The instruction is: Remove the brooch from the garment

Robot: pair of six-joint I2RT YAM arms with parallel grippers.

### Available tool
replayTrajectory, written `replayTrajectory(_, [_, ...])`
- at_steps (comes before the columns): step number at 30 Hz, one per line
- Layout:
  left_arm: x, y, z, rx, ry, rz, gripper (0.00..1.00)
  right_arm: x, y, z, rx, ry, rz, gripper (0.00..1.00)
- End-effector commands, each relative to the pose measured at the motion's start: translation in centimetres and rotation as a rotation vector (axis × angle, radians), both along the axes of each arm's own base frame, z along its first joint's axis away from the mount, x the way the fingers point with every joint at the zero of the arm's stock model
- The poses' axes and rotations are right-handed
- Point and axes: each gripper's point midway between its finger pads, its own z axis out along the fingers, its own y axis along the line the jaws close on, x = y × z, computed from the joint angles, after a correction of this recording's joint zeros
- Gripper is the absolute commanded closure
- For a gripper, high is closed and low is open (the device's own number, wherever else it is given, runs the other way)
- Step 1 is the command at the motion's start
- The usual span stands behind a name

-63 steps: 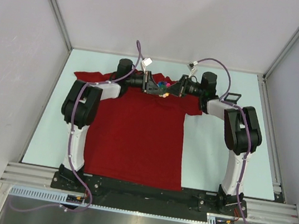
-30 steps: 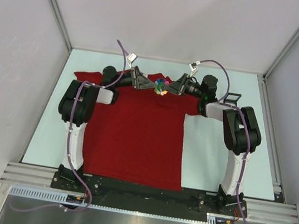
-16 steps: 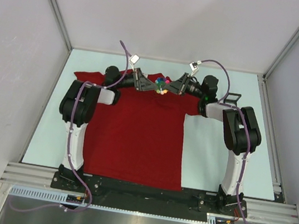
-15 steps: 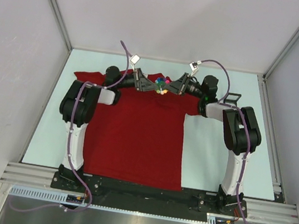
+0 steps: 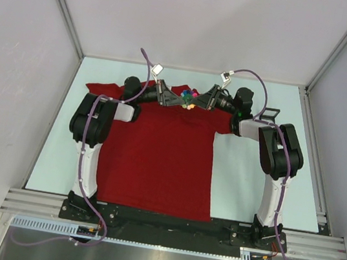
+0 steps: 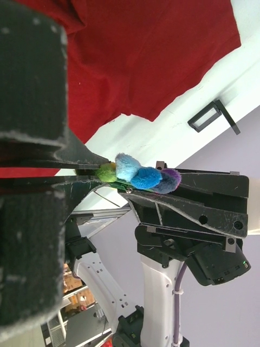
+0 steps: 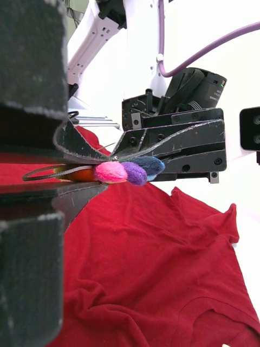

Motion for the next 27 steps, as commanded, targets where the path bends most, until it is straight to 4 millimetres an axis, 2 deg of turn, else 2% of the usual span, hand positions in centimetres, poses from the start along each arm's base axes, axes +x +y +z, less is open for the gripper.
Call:
replayTrajectory(1, [0.9,-0.4,2.3,-0.010,-0.103,0.032,1.00,-0.5,0.4,1.2,0.004,-0.054,0.018,0.82])
replayTrajectory(6, [1.0,-0.4,2.2,-0.008,-0.097,0.032,1.00,-0.5,0.6,0.9,-0.003,-0.053,0.019,0.76])
replayTrajectory(18, [1.4,-0.5,1.4,0.003,-0.058,0.038,1.00,-0.6,0.8,0.7,-0.014,-0.057,0.031,0.72])
replayTrajectory(27, [1.3,-0.5,1.5,-0.001,-0.061,0.031,0.99,-0.5,0.9,0.5,-0.018,-0.056,0.028,0.81])
